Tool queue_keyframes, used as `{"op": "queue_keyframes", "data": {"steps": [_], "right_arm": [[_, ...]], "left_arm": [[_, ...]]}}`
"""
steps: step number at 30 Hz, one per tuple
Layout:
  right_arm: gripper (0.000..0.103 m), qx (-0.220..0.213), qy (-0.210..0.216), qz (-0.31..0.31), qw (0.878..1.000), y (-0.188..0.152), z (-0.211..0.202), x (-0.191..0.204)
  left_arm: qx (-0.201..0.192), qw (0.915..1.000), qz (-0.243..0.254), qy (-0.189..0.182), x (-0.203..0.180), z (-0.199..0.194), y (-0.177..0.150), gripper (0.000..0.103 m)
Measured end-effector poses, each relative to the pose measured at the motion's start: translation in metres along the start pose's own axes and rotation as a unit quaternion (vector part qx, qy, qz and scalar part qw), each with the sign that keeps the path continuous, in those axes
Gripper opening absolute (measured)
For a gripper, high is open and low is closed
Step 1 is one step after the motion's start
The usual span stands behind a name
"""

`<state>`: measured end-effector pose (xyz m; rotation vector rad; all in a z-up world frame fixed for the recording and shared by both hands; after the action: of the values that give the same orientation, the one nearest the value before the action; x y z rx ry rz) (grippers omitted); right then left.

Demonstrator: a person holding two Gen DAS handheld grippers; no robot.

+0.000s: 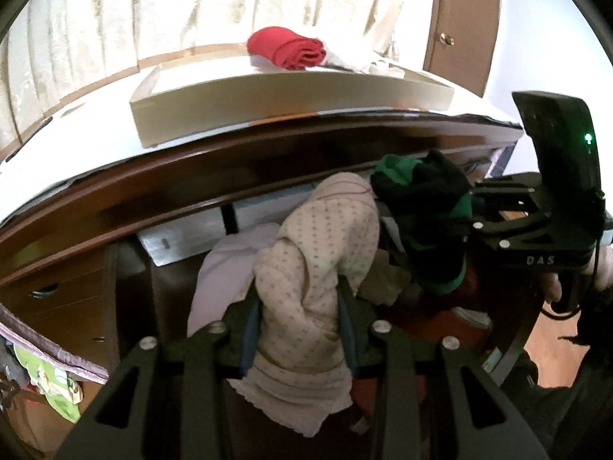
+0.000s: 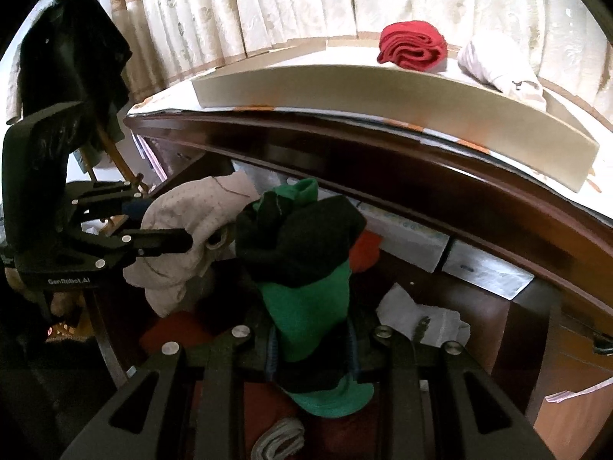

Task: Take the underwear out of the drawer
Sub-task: 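Lift the cream dotted garment with the left gripper while the right gripper lifts the green-black sock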

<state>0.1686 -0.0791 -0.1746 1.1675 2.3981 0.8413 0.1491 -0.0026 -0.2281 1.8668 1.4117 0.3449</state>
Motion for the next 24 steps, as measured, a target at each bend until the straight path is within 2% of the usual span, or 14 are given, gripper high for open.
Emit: {"op": "queue_keyframes", "data": {"steps": [16,24], "right_arm": [[0.029,-0.034,-0.014,0.002,0.999,0.004,-0.013,-0.002],[0.029,-0.046,-0.02,0.007,0.999,0.004,-0.018,-0.004]], "left_arm": [[-0.059,0.9982,-0.012,0.005,-0.003,-0.015,0.005,0.034],[-0.071,0.9974,-0.011,0.007,-0.008,-0.02,0.006,0.034]]}}
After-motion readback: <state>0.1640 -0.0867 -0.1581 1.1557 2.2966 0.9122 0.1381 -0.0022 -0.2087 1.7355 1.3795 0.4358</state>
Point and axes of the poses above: each gripper's, at about its wrist camera, not at the fingertips, and z roughly the way its jaws point, x to its left, y to its top, the point moved 10 cm from there along z, roughly the way its jaws point, and after that the axes turned 13 degrees about -y, right-handed, at the moved point
